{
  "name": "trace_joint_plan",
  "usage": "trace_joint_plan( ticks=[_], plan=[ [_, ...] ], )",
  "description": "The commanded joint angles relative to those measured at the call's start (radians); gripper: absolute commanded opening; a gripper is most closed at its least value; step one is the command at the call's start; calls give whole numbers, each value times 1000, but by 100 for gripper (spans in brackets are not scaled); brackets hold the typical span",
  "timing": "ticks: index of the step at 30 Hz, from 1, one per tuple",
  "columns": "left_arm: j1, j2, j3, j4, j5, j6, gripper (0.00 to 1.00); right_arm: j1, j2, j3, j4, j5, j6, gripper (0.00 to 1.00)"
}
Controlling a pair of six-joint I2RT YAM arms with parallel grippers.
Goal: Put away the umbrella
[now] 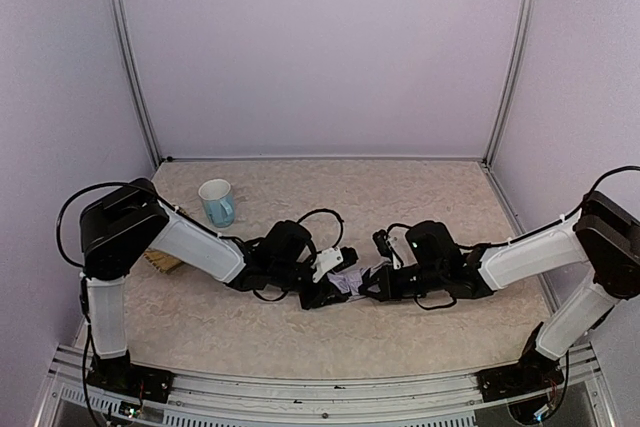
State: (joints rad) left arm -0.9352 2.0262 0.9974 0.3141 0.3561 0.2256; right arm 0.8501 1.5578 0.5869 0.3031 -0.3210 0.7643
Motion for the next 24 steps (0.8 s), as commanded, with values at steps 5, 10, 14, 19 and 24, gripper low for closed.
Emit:
trace_joint_plan(
  ticks=[5,10,14,19,24],
  plan=[
    [30,101,-5,-270,2,39,0,30,102,29,-156,217,-128,0],
    [18,97,-6,-277,22,55,0,41,182,59,-162,266,-159,0],
    [15,89,-15,-270,25,51,0,49,213,68,-269,412,-156,3],
    [16,78,-35,-253,13,42,0,94,169,64,-377,551,-137,13],
    [15,43,-65,-232,-48,34,0,109,42,44,-440,543,-109,29]
  ],
)
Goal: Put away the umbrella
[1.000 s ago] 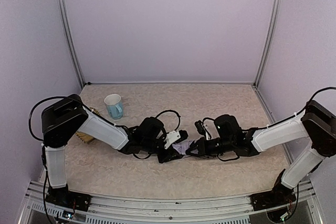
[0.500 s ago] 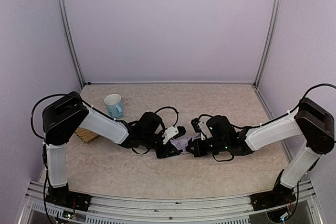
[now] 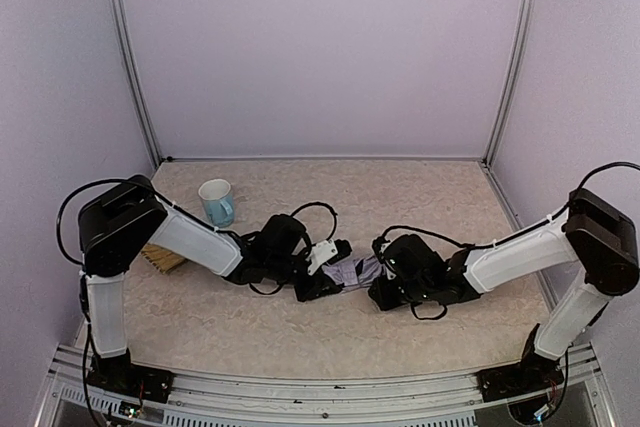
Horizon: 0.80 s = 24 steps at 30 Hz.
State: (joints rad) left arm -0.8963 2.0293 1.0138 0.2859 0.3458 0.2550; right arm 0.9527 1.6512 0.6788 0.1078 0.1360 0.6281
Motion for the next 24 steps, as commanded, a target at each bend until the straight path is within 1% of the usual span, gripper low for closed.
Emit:
trace_joint_plan(
  ticks=[1,4,6,8,10,11,12,13,14,15,16,17,18,20,24],
  plan=[
    [-25,32,-86,-201,-50,8,0,7,-84,-50,-260,78,27,30],
    [-46,-4,-105,-176,-143,25,0,8,-222,-61,-267,18,-18,31],
    [-78,-36,-128,-143,-252,49,0,4,-337,-65,-247,-53,-80,37],
    [-115,-65,-152,-93,-403,80,3,-16,-429,-43,-262,-131,-149,42],
    [-154,-87,-182,-28,-512,133,9,-49,-492,0,-309,-173,-204,46],
    [-175,-96,-200,2,-552,170,15,-79,-513,23,-331,-199,-230,48],
    [-198,-104,-219,40,-592,228,26,-97,-525,45,-356,-225,-256,50],
    [-223,-111,-241,75,-638,269,44,-114,-534,65,-367,-253,-287,52],
    [-246,-120,-265,101,-668,311,59,-126,-535,82,-377,-278,-321,54],
    [-266,-128,-291,133,-697,349,68,-131,-529,103,-387,-293,-361,56],
    [-291,-140,-317,153,-706,380,81,-133,-517,127,-401,-311,-403,57],
    [-301,-159,-344,167,-702,404,96,-134,-498,153,-421,-332,-452,59],
    [-319,-189,-369,182,-695,417,98,-133,-462,199,-444,-352,-491,61],
    [-338,-257,-412,189,-668,410,99,-135,-398,268,-486,-407,-579,63],
    [-346,-426,-478,166,-540,331,99,-160,-215,419,-568,-514,-729,69]
  ],
)
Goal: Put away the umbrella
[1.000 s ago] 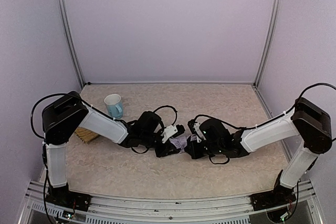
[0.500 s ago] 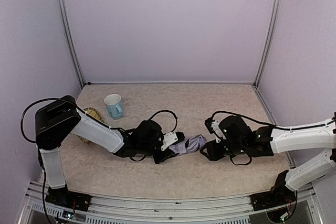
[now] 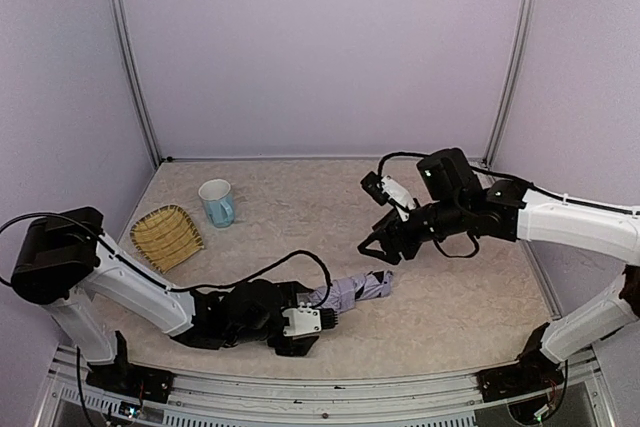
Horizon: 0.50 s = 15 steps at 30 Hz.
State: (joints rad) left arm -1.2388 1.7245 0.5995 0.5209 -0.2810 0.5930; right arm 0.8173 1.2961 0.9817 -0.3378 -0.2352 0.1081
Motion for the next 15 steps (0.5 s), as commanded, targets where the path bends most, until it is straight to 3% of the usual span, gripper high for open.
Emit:
trace_joint_plan(
  ticks=[1,3,5,8,10,11,13,15],
  plan=[
    [1,-170,-90,-62,118,-41,99,-31,191,165,-155,-165,-255,72],
    [32,-262,-129,-40,194,-90,99,-36,293,257,-214,-209,-345,79],
    [88,-342,-159,-7,293,-173,98,-42,374,315,-234,-257,-437,79],
    [192,-403,-177,18,403,-275,89,-49,469,362,-282,-363,-549,76],
    [223,-415,-177,0,417,-295,86,-48,527,391,-364,-417,-578,75],
    [225,-416,-177,-11,410,-294,85,-45,544,389,-388,-438,-578,83],
    [226,-413,-177,-22,401,-296,84,-29,536,338,-369,-450,-577,90],
    [227,-405,-183,-6,387,-306,84,-4,498,263,-296,-413,-589,91]
  ],
)
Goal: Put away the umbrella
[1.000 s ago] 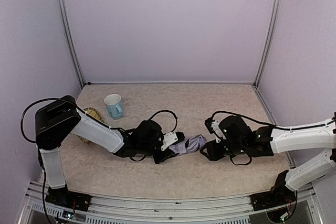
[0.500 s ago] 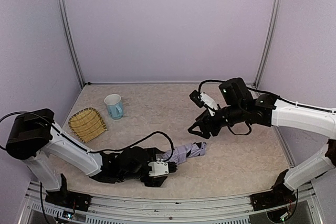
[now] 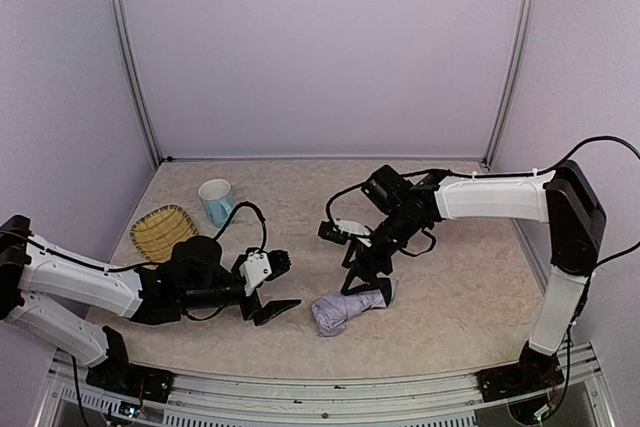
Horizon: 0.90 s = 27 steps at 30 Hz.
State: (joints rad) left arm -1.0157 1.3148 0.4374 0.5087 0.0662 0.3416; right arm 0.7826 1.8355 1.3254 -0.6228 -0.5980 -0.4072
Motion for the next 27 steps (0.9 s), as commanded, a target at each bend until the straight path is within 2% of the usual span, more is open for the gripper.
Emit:
trace_joint_plan(
  ticks=[1,9,10,12,13,15,17,22,24,27],
  plan=[
    [3,11,-25,20,32,-56,84,41,-50,-109,23,-25,-82,91],
    [3,135,38,-17,15,-75,83,72,-16,-209,111,112,-48,79],
    [3,143,42,-18,8,-78,83,83,-20,-232,139,138,-28,77],
    [5,151,41,-10,-3,-79,83,89,-24,-271,191,211,37,64],
    [5,152,39,-8,-10,-78,83,90,-24,-291,212,259,73,62],
    [6,151,38,-5,-38,-77,83,95,-32,-330,258,369,149,65],
    [13,150,36,-5,-70,-77,83,95,-61,-375,303,444,225,63],
    [57,153,40,8,-153,-117,81,100,-136,-463,423,504,340,63],
    [71,143,40,14,-163,-127,81,108,-164,-467,445,483,326,70],
    [73,103,40,15,-182,-129,82,110,-226,-447,455,439,311,85]
  ],
)
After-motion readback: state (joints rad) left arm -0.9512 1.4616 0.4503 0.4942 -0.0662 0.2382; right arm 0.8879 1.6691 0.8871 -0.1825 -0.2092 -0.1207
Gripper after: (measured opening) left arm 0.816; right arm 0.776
